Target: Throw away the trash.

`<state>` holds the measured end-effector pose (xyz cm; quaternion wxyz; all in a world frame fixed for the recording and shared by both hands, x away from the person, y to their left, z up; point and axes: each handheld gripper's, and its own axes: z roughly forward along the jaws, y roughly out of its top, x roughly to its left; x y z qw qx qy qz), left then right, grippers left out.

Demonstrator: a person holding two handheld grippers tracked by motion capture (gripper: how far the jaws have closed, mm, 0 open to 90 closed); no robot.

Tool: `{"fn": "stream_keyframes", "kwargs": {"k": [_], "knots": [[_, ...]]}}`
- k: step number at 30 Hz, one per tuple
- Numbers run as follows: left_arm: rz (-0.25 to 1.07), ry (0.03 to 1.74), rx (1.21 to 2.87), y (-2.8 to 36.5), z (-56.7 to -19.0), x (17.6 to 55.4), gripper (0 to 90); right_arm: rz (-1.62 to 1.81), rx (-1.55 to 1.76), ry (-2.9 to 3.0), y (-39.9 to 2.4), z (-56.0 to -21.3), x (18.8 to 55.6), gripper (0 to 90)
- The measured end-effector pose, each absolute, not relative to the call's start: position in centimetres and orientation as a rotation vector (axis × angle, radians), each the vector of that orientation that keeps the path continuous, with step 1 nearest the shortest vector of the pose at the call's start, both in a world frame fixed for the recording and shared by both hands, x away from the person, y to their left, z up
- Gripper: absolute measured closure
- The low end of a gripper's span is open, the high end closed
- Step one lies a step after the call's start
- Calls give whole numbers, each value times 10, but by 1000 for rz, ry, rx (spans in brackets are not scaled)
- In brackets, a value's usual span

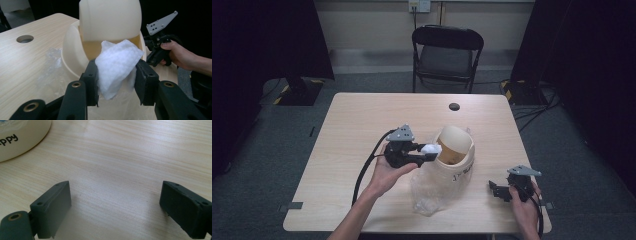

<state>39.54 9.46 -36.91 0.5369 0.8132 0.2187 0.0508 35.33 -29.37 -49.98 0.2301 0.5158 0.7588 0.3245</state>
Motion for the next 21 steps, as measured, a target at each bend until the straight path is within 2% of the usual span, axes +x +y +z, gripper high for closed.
{"fn": "stream_keyframes", "kwargs": {"k": [21], "knots": [[92,502,1992,61,-375,403,585,893,1419,2088,-294,-500,353,95]]}}
